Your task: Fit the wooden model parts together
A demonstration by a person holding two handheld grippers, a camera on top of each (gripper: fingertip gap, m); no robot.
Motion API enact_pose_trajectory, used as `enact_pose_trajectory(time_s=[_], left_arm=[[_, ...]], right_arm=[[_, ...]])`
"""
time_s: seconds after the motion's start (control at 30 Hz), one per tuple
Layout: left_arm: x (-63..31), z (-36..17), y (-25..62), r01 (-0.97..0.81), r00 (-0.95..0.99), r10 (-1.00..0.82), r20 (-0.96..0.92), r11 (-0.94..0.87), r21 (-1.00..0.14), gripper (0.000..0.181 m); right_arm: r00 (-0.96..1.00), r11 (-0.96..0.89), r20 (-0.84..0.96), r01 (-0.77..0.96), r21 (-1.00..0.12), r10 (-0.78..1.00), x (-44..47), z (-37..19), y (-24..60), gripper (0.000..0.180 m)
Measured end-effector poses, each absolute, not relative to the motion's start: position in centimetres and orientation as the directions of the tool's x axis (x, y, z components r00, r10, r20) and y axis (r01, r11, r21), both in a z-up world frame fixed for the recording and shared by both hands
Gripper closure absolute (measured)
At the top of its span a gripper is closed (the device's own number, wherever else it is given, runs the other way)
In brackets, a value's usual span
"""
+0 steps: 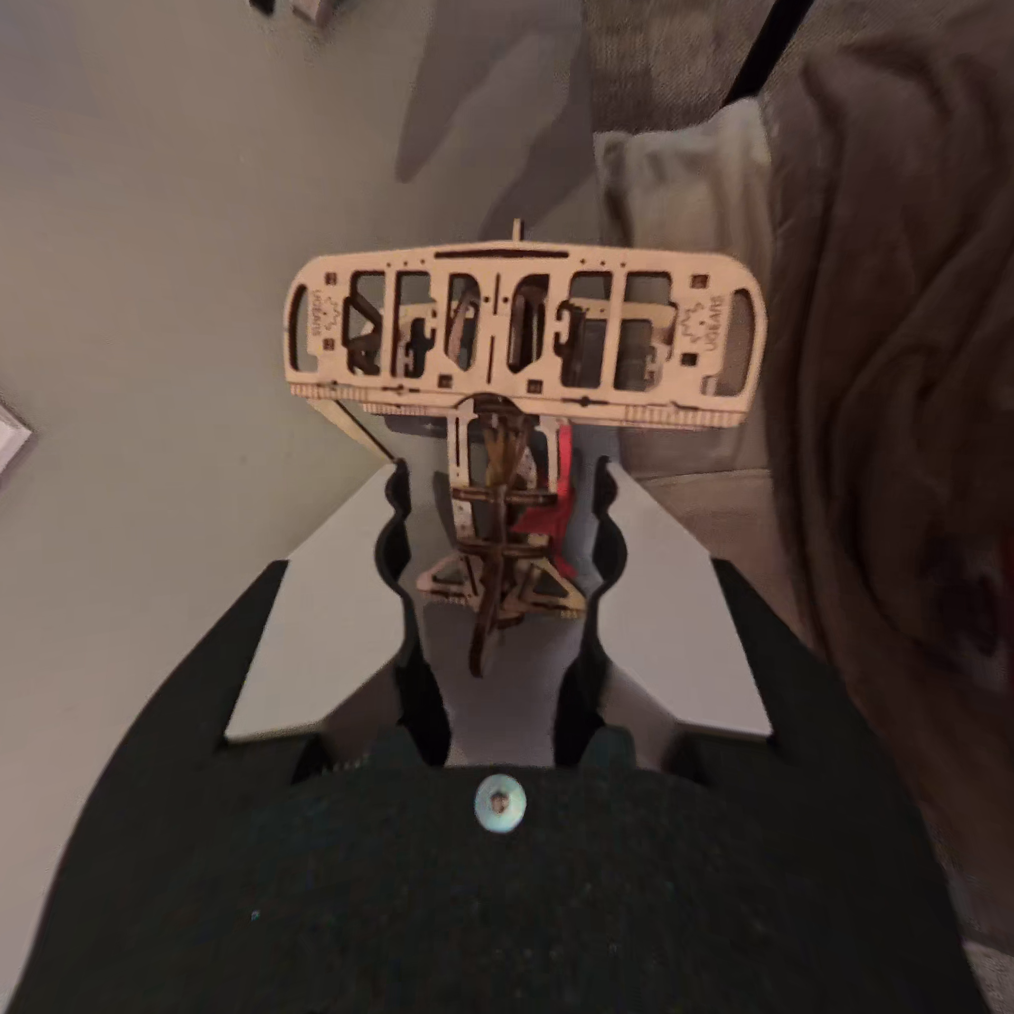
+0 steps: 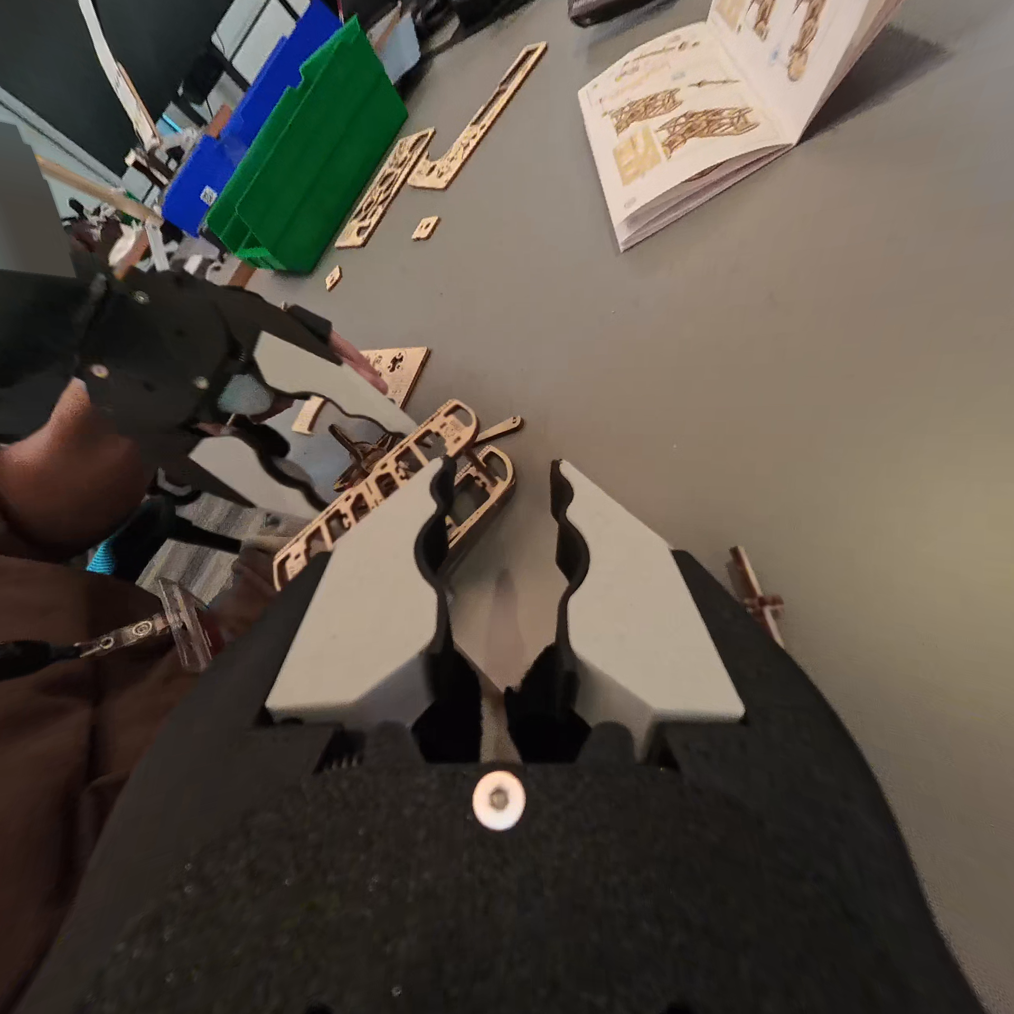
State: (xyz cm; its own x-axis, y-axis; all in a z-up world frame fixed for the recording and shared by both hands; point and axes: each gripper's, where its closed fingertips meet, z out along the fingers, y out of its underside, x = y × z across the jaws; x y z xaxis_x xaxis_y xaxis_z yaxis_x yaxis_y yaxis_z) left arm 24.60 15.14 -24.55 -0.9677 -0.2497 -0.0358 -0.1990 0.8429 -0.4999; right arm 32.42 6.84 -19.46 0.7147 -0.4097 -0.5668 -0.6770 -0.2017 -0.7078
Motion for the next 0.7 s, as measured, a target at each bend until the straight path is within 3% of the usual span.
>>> enact_pose_trajectory(time_s=[0.07, 0.2, 0.27, 0.37, 0.47, 0.57, 0.7], left_arm=[[24.8, -25.0, 14.7, -0.165, -0.975, -0.217, -0.054, 0.861, -0.482, 0.137], [25.8, -24.7, 14.7, -0.200, -0.964, -0.260, -0.049, 0.837, -0.509, 0.138], [26.5, -23.5, 14.7, -0.293, -0.940, -0.340, 0.031, 0.757, -0.584, 0.138], [28.4, -20.2, 15.2, -0.470, -0.858, -0.459, 0.231, 0.519, -0.714, 0.138], [31.1, -17.7, 17.1, -0.601, -0.737, -0.543, 0.403, 0.253, -0.758, 0.138], [33.2, -15.3, 18.8, -0.657, -0.632, -0.511, 0.583, -0.047, -0.752, 0.138], [34.4, -13.7, 21.5, -0.690, -0.525, -0.377, 0.763, -0.337, -0.641, 0.138]], right_arm=[[0.709, -0.177, -0.573, -0.679, -0.712, -0.411, 31.9, -19.2, 6.4, 0.147], [0.717, -0.188, -0.561, -0.670, -0.718, -0.414, 31.3, -19.5, 5.8, 0.150], [0.721, -0.190, -0.556, -0.665, -0.722, -0.414, 31.3, -19.4, 5.6, 0.148], [0.732, -0.179, -0.552, -0.653, -0.736, -0.399, 31.2, -18.8, 5.6, 0.148], [0.743, -0.201, -0.528, -0.639, -0.743, -0.410, 31.0, -19.2, 5.7, 0.148], [0.778, -0.270, -0.452, -0.592, -0.759, -0.436, 30.8, -20.2, 6.1, 0.147], [0.862, -0.381, -0.370, -0.489, -0.784, -0.346, 28.3, -20.8, 9.2, 0.145]])
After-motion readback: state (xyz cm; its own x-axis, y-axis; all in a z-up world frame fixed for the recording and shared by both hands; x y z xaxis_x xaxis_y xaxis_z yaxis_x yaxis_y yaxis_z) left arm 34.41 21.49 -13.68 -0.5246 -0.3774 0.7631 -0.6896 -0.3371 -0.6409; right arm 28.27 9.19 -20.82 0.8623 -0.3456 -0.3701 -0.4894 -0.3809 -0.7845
